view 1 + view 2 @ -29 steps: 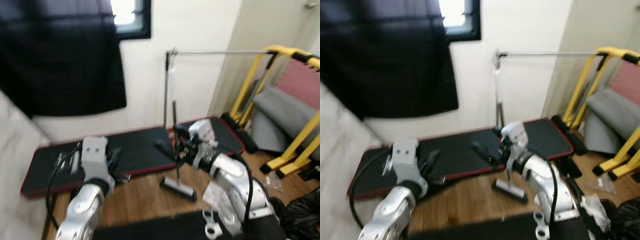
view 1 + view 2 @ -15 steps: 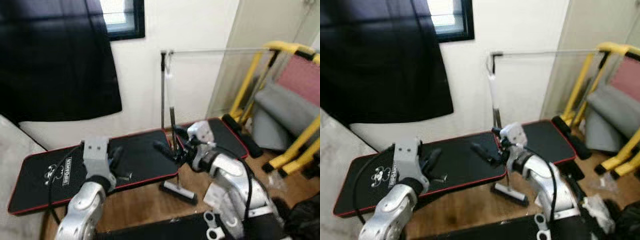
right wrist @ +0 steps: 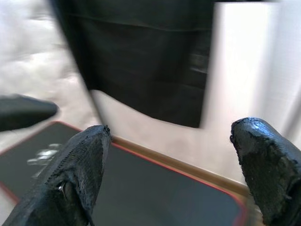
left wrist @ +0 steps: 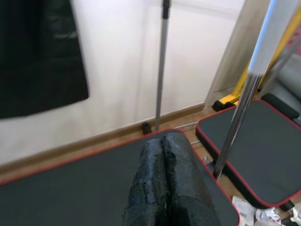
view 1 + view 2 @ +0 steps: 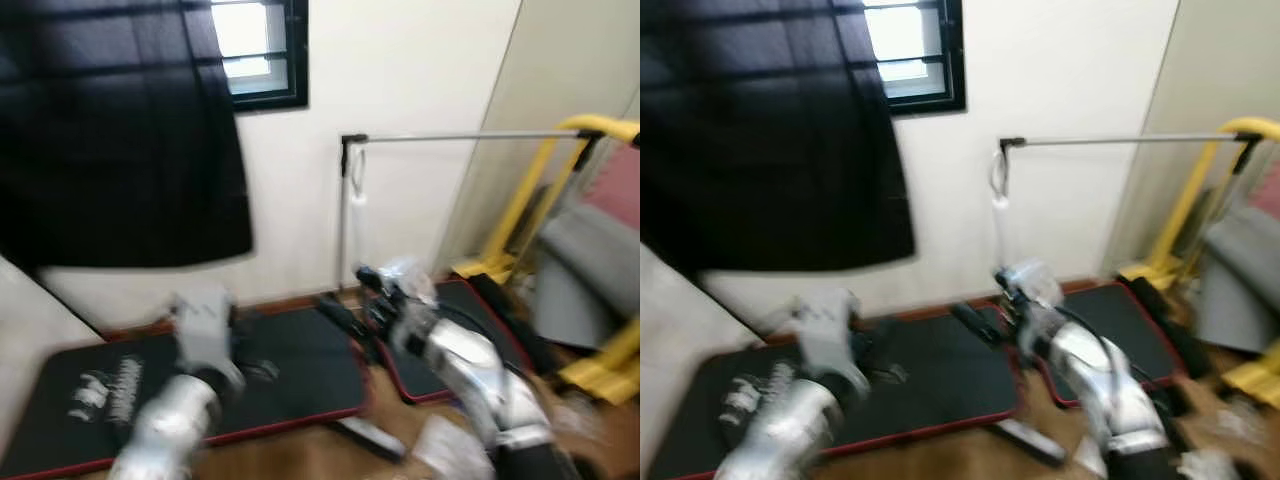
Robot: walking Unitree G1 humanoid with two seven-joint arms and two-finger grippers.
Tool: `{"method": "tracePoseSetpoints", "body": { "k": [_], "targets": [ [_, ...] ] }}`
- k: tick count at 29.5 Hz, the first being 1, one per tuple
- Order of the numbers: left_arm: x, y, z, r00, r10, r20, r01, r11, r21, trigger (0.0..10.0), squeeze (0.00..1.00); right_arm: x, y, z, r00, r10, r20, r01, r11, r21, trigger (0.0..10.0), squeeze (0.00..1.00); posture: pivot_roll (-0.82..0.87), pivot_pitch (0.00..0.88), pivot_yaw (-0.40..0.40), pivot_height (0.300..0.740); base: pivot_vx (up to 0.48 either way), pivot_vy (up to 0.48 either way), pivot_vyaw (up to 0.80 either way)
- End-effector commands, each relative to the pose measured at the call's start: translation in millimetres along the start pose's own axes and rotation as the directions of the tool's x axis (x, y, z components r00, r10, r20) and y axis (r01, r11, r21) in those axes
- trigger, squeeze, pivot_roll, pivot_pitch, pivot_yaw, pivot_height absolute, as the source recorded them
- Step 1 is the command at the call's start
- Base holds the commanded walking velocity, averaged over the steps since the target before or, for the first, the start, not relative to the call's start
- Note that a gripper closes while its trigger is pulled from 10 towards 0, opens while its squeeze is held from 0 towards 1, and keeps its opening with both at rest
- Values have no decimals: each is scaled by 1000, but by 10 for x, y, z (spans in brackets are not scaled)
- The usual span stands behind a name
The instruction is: Sweep floor
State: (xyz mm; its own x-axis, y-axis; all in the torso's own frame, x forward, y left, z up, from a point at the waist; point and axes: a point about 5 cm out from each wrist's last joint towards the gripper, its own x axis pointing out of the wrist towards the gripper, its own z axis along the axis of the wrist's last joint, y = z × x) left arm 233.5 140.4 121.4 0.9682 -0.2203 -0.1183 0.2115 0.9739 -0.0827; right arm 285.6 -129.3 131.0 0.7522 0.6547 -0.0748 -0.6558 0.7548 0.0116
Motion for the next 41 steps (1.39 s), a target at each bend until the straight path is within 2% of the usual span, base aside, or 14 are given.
{"method": "tracePoseSetpoints", "body": {
  "k": [1,16,20,24,34,41],
  "targets": [
    [-4,-41,-49,999,-15,-29,15,1000,-8,10000,0,-28,-42,-35,1000,-25,-18,25,1000,-9,10000,0,-109,0,-41,740,0,0,0],
    [-29,-29,-25,999,-21,-37,22,1000,20,10000,0,-83,-266,-112,981,-164,-107,158,985,-68,10000,0,-103,0,-37,740,0,0,0],
    [-21,-160,59,997,-71,-16,71,996,44,10000,0,-189,-448,-227,948,-249,-198,232,967,-101,10000,0,-92,27,-59,740,0,0,0],
    [-29,-252,77,994,-106,-28,107,992,61,10000,0,-227,-529,-244,934,-272,-233,253,961,-108,10000,0,-89,53,-73,740,0,120,0],
    [-124,-327,77,992,-120,-39,121,992,31,10000,0,-135,-524,-178,948,-238,-214,232,971,-52,10000,0,-74,86,-86,740,0,96,-210],
    [-161,-351,86,991,-124,-45,126,992,29,10000,0,-99,-539,-164,949,-227,-219,219,974,-59,10000,0,-64,101,-84,740,0,0,0]
  ]
}}
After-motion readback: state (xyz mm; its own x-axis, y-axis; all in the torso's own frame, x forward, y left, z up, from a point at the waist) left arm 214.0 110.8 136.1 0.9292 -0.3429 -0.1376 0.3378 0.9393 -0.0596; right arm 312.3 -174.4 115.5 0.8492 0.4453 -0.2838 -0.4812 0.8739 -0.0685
